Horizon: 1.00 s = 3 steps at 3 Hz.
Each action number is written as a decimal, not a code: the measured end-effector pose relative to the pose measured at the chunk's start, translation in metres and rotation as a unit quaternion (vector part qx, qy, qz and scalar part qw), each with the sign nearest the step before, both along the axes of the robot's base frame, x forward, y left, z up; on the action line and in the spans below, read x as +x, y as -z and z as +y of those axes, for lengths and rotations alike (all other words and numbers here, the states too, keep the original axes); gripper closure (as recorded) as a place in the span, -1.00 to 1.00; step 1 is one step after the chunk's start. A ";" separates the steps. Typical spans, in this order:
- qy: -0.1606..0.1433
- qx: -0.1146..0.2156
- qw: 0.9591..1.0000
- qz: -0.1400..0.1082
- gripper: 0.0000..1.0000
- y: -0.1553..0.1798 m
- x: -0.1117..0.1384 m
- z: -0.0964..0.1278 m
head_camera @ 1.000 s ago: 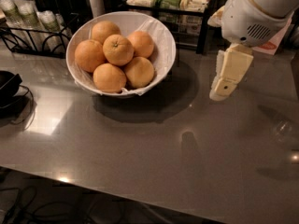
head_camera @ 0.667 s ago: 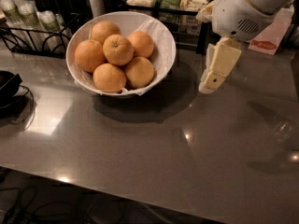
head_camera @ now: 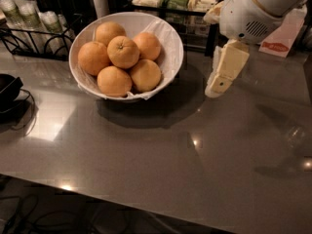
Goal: Pick orange from white bowl
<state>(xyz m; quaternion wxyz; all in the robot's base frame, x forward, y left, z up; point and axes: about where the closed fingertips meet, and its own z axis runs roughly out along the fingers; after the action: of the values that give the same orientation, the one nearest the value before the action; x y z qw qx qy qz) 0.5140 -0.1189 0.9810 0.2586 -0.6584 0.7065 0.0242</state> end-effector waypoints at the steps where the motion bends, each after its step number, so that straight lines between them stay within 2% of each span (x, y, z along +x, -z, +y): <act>1: -0.011 0.022 1.000 -0.004 -1.00 0.009 0.018 0.016; 2: -0.043 0.042 0.998 -0.022 -1.00 0.011 0.041 0.049; 3: -0.043 0.042 0.998 -0.022 -1.00 0.011 0.041 0.049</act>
Offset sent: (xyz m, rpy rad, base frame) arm 0.0682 0.0875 -0.0125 0.1342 -0.0841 0.1598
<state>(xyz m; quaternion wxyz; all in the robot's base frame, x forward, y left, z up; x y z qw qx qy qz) 0.5546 -0.0695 0.9702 0.3002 -0.6768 0.6703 0.0504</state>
